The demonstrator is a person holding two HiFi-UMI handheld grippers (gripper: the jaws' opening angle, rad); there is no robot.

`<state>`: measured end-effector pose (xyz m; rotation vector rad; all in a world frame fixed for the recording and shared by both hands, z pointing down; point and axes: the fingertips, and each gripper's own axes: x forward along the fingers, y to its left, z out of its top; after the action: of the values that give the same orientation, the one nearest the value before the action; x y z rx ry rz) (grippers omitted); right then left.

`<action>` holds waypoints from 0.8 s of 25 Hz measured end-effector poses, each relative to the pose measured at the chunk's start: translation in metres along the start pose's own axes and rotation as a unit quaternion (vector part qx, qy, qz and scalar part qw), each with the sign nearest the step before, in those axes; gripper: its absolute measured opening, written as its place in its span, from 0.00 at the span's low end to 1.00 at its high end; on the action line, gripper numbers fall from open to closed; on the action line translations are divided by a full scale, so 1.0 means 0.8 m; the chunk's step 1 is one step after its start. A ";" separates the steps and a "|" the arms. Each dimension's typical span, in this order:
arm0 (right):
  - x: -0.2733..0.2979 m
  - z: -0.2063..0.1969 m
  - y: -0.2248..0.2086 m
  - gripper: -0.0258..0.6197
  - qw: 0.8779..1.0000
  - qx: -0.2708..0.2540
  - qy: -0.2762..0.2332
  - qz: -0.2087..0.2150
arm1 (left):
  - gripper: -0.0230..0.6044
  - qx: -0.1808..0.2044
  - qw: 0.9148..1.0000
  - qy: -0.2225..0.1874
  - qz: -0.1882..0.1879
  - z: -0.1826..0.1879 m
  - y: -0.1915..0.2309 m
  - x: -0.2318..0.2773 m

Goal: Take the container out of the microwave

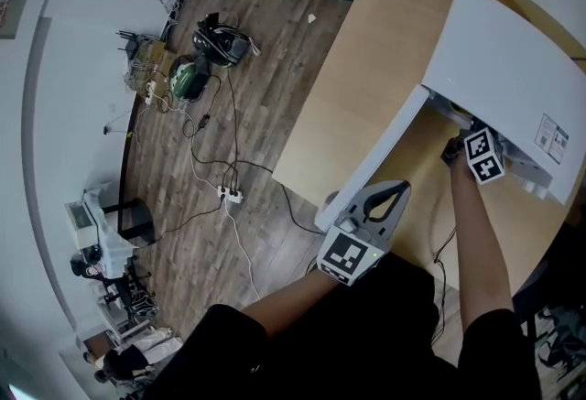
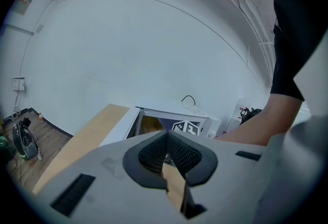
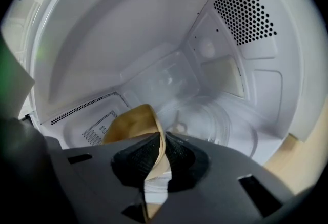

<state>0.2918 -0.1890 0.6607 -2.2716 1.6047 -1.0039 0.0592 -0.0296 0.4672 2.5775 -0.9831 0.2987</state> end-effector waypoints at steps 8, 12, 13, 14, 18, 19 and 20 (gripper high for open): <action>-0.017 0.000 0.003 0.18 1.000 0.000 0.002 -0.002 | 0.05 -0.009 1.000 -0.006 0.008 -0.004 -0.005 -0.025; -0.032 -0.001 -0.001 0.18 1.000 0.006 0.005 -0.009 | 0.05 -0.001 1.000 -0.013 0.010 -0.001 -0.003 -0.044; -0.037 -0.002 -0.002 0.18 1.000 0.007 0.006 -0.010 | 0.05 0.005 1.000 -0.014 0.010 -0.001 -0.001 -0.049; -0.042 -0.002 -0.003 0.18 1.000 0.007 0.007 -0.012 | 0.05 0.006 1.000 -0.016 0.012 0.001 0.001 -0.054; -0.066 -0.003 -0.006 0.18 1.000 0.011 0.014 -0.016 | 0.05 0.001 0.999 -0.028 0.015 0.009 0.004 -0.080; -0.072 -0.004 -0.006 0.17 1.000 0.016 0.015 -0.016 | 0.05 0.000 0.999 -0.031 0.015 0.010 0.004 -0.085; -0.077 -0.006 -0.006 0.18 0.999 0.022 0.017 -0.015 | 0.05 0.000 0.999 -0.033 0.014 0.010 0.004 -0.090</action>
<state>0.2813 -0.1311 0.6409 -2.2677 1.5497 -1.0799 0.0049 0.0082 0.4380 2.5905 -1.0430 0.2238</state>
